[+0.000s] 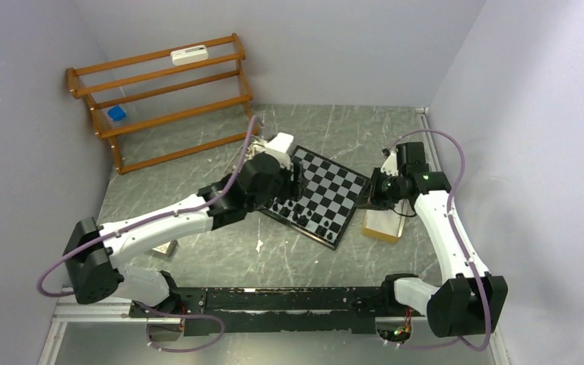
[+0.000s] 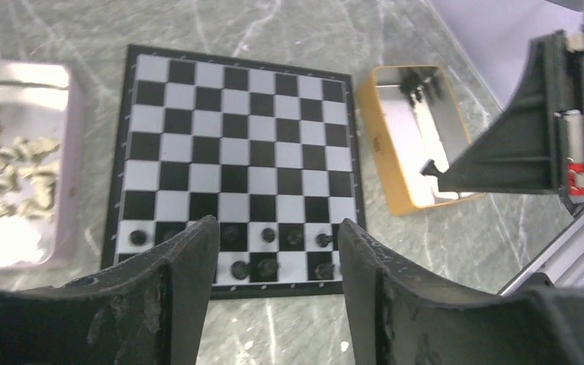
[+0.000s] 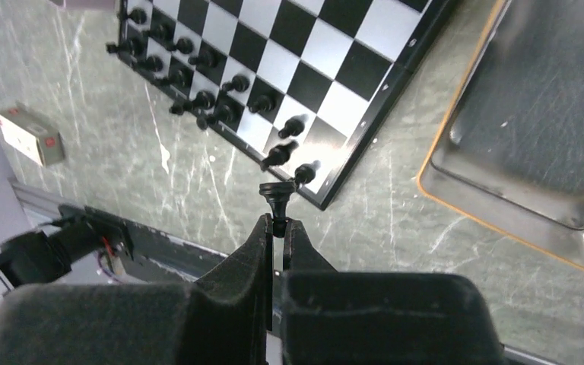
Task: Set up the chess pieces on the board
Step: Place the chess piece on the chessboard.
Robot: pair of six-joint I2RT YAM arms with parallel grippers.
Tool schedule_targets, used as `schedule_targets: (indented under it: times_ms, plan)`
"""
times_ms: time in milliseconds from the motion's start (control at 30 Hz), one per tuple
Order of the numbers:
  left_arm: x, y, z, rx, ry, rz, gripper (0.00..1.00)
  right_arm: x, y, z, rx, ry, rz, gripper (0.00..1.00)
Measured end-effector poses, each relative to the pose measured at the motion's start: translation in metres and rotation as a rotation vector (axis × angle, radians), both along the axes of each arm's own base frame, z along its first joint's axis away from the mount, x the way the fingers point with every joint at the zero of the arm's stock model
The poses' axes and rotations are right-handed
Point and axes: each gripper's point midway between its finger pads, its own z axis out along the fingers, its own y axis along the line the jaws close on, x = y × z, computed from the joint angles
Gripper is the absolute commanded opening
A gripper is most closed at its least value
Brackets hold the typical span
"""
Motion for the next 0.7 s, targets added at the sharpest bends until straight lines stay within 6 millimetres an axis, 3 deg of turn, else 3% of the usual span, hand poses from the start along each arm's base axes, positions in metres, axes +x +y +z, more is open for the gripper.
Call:
schedule_targets:
  times_ms: [167,267,367,567,700]
  plan:
    - [0.018,0.050,-0.006,0.038,0.040,0.069,0.97,-0.018,0.027,-0.002,-0.076,0.071,0.128,0.00]
    - [0.018,0.074,0.002,0.055,0.039,0.093,0.97,-0.028,0.037,-0.010,-0.120,0.131,0.184,0.00]
    - [0.006,0.092,0.023,0.051,0.001,0.086,0.97,-0.031,0.030,-0.020,-0.185,0.204,0.182,0.00]
    - [-0.011,0.142,0.067,0.035,-0.142,0.146,0.97,-0.021,0.025,-0.024,-0.282,0.270,0.198,0.00]
    - [-0.022,0.178,0.066,0.045,-0.213,0.214,0.97,-0.017,0.029,-0.034,-0.326,0.315,0.237,0.00]
